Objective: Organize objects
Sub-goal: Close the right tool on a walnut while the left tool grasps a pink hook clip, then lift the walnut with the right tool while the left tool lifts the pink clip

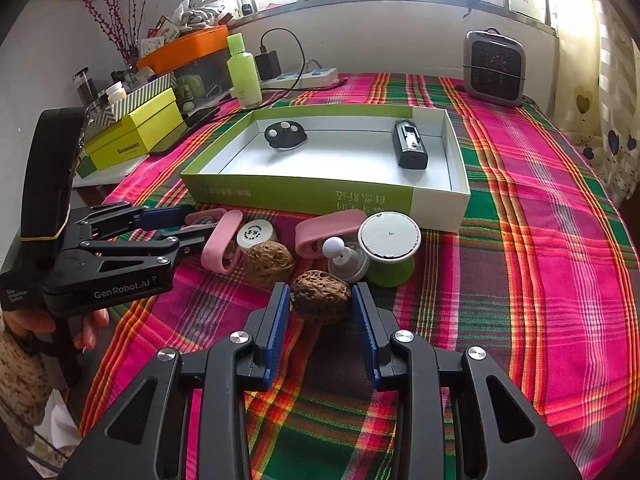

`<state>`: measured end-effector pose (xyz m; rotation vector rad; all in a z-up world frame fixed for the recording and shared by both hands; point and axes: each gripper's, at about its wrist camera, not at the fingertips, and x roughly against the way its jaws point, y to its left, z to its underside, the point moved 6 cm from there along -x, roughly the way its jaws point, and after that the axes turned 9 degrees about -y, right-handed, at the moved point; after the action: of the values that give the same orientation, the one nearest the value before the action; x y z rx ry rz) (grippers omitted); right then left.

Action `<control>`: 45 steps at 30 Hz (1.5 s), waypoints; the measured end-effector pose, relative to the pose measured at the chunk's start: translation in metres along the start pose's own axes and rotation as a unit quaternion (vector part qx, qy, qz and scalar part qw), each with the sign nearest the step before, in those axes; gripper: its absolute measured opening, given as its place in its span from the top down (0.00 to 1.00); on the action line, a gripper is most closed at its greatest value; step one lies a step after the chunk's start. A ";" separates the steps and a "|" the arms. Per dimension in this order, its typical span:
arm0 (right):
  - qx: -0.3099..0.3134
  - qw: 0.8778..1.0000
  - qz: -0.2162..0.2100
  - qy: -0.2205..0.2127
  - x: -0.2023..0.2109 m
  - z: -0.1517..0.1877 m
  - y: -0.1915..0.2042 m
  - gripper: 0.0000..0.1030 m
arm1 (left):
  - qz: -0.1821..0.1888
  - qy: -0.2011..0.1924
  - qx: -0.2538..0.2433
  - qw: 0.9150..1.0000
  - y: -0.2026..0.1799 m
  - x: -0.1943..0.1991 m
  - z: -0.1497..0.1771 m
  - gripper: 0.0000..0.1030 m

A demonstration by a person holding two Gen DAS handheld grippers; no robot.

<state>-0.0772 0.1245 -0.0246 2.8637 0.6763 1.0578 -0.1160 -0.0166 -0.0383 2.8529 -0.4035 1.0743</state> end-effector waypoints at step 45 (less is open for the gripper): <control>-0.002 1.000 0.011 -0.002 0.007 0.004 -0.002 0.67 | -0.005 0.001 0.059 0.998 -0.013 0.026 0.024 0.75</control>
<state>-0.0706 0.1300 -0.0238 2.8758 0.6443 1.0533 -0.0781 -0.0135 -0.0392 2.9520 -0.3361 1.1355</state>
